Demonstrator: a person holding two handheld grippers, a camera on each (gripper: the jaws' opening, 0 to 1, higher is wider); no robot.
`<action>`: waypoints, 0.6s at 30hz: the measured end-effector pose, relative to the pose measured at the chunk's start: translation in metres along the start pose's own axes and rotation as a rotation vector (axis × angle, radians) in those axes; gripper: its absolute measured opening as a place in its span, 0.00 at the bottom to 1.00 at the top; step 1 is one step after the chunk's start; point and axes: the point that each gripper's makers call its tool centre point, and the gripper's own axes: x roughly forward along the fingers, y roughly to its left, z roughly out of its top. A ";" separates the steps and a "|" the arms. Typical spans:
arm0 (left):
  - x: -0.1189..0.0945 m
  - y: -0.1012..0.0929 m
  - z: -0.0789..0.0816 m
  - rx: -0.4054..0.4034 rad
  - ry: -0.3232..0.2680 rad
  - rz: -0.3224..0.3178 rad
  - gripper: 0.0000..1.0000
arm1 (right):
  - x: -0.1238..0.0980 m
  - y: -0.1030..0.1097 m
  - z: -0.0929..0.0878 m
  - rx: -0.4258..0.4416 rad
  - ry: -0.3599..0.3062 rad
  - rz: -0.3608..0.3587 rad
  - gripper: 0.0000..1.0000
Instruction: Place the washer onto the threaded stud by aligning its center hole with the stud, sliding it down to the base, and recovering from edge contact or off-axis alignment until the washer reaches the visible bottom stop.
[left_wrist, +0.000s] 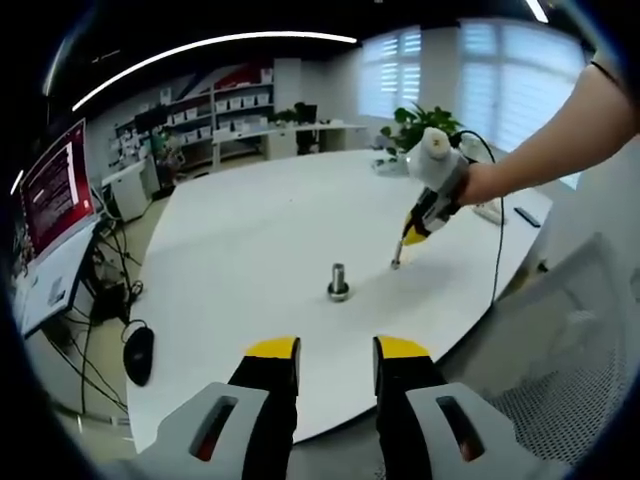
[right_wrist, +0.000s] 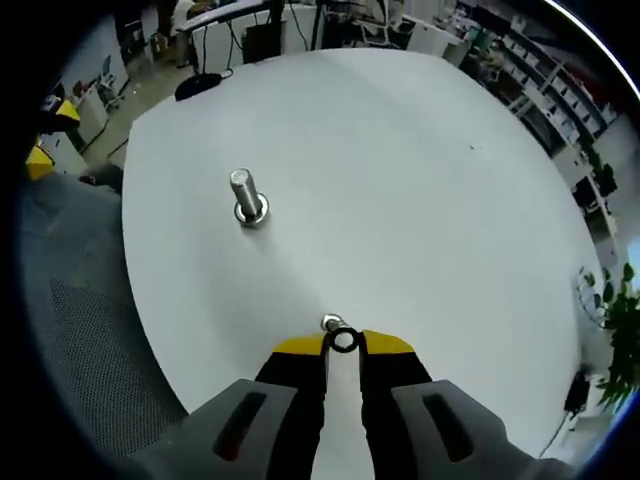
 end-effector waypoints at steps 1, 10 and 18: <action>0.000 0.000 0.000 0.000 0.000 0.000 0.27 | 0.000 0.002 0.000 -0.002 0.000 0.002 0.14; 0.001 0.000 -0.002 0.003 0.008 -0.001 0.27 | 0.004 0.002 0.002 -0.023 0.007 0.005 0.14; 0.001 0.001 -0.001 -0.001 0.008 0.003 0.27 | 0.006 0.001 0.002 -0.030 0.009 0.011 0.14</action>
